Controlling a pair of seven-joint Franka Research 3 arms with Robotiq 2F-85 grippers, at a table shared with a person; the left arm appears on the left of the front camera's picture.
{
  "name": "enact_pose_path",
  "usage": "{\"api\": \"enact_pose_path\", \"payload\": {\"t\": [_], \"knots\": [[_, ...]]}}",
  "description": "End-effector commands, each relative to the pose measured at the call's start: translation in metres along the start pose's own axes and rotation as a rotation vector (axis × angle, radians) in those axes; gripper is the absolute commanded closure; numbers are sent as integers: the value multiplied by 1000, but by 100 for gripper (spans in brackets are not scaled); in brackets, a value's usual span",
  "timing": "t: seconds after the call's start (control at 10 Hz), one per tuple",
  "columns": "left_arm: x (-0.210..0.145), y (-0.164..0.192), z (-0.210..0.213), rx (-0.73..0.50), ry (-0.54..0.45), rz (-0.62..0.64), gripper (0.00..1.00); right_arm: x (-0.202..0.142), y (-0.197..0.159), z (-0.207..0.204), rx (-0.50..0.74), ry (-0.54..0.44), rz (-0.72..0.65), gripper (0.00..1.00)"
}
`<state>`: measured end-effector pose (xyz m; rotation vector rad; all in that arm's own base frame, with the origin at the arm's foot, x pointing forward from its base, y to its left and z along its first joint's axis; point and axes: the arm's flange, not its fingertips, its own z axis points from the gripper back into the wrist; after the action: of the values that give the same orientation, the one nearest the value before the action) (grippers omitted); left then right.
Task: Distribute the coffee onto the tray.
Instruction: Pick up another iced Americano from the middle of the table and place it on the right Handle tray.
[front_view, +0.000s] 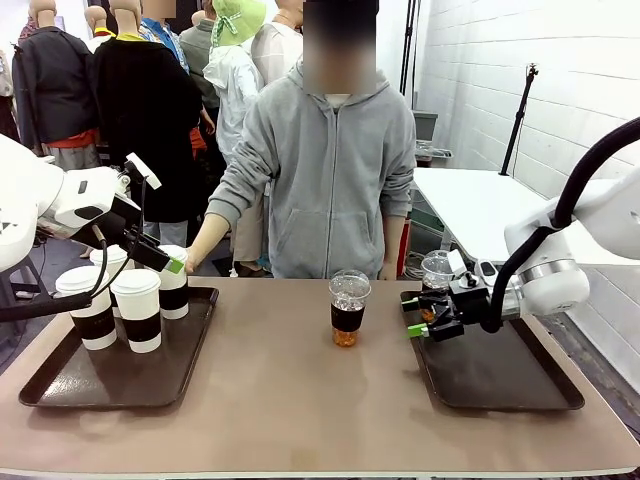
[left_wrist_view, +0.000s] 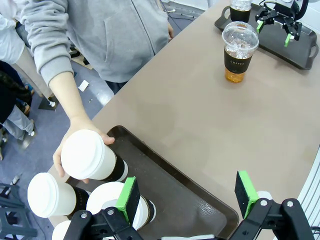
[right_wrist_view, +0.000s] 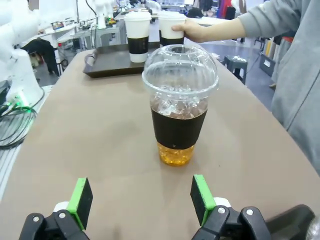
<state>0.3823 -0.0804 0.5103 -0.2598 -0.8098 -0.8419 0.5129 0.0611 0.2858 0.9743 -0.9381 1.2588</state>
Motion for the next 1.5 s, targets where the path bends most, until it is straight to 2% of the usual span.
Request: {"api": "enact_pose_path", "payload": {"t": [0.0,0.4,0.5,1.0,1.4], "knots": [[-2,3,-2,-6,-5,-3,0,-3,5,-18,-36,1,5,0],[-2,3,-2,-6,-5,-3,0,-4,5,-38,-76,-3,3,0],[-2,3,-2,-6,-5,-3,0,1,1,-28,-28,4,-15,0],[-2,3,-2,-6,-5,-3,0,1,1,-28,-28,4,-15,0],[-2,3,-2,-6,-5,-3,0,3,-11,-46,-91,-38,-28,0]]}}
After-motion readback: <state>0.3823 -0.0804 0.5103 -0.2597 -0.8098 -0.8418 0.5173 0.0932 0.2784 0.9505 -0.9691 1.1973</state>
